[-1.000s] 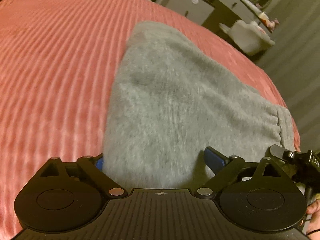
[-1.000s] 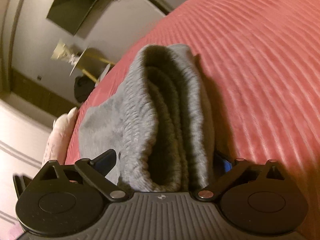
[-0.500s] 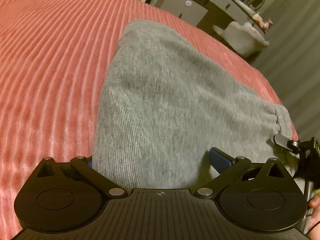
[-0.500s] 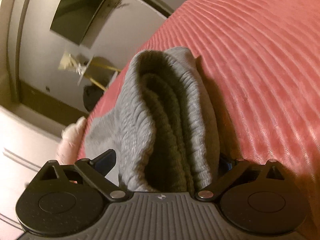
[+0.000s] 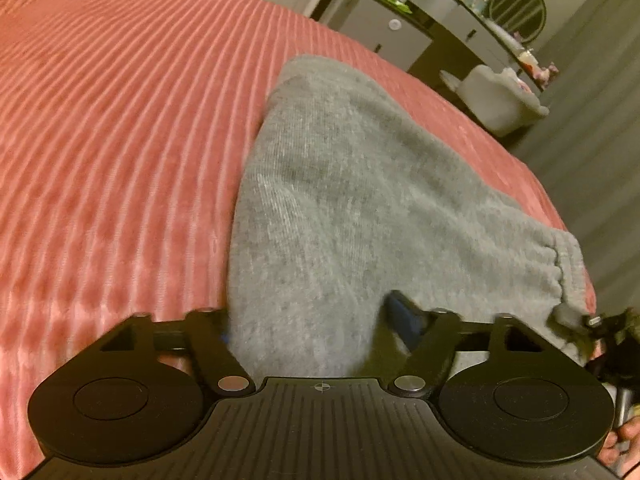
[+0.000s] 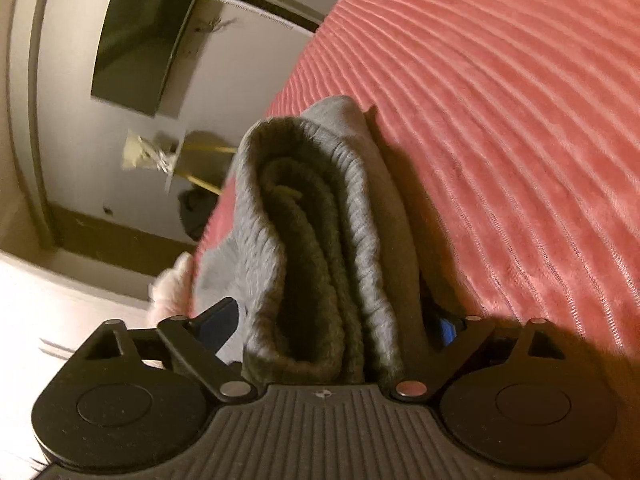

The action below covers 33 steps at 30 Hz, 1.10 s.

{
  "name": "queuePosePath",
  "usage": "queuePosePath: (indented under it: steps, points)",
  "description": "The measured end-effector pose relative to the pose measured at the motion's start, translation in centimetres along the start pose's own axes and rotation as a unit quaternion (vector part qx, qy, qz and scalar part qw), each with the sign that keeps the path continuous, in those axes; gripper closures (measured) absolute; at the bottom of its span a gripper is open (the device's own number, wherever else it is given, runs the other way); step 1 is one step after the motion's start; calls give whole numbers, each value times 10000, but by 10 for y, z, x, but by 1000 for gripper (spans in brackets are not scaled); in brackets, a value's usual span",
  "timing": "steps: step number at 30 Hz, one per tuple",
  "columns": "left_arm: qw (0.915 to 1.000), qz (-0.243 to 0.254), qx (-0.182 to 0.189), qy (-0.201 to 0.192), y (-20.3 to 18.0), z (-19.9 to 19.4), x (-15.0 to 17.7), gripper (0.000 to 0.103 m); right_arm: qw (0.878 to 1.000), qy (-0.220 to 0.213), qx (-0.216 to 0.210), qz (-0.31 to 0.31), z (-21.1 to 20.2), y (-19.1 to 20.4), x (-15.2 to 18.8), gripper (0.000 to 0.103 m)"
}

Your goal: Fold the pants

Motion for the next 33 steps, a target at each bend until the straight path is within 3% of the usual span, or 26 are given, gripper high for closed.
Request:
queuePosePath:
  steps: [2, 5, 7, 10, 12, 17, 19, 21, 25, 27, 30, 33]
  points:
    - [9999, -109, 84, -56, 3, -5, 1, 40, 9990, -66, 257, -360, -2, 8, 4, 27]
    - [9990, -379, 236, -91, 10, -7, 1, 40, 9991, -39, 255, -342, -2, 8, 3, 27]
    - [9987, -425, 274, -44, 12, -4, 0, 27, 9994, 10, 236, -260, 1, 7, 4, 25]
    - [9994, -157, 280, 103, 2, 5, 0, 12, 9993, 48, 225, -291, 8, 11, 3, 19]
    - [9997, 79, 176, 171, -7, 11, 1, 7, 9996, 56, 131, -234, 13, 13, 3, 12]
    - [9977, 609, -263, 126, -23, 21, 7, 7, 9998, -19, 53, -200, 19, 12, 0, 11]
    - [9977, 599, -311, 29, -23, 19, 7, 16, 9986, -151, 214, -459, 20, 19, 2, 16]
    - [9982, 514, -309, -98, -20, 14, 7, 26, 9968, -226, 407, -647, 24, 25, 5, 32]
    - [9986, 383, -208, -309, -15, 3, 6, 54, 9975, -235, 366, -561, 21, 29, 5, 39]
    - [9980, 432, -179, -416, -17, -2, 7, 60, 9980, -270, 237, -528, 15, 30, 8, 41]
    - [9976, 479, -148, -488, -17, -8, 11, 61, 9985, -317, 54, -449, 10, 29, 9, 42]
    - [9982, 400, -167, -414, -14, -4, 8, 58, 9985, -285, 218, -415, 14, 27, 8, 40]
Point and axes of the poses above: each gripper's, at about its wrist camera, not at the fingertips, and z roughly the way its jaws point, y to its left, x to its underside, the point moved 1 cm from there along z, roughly the way its jaws point, and after that the axes turned 11 degrees about x, right-handed, at the moved point
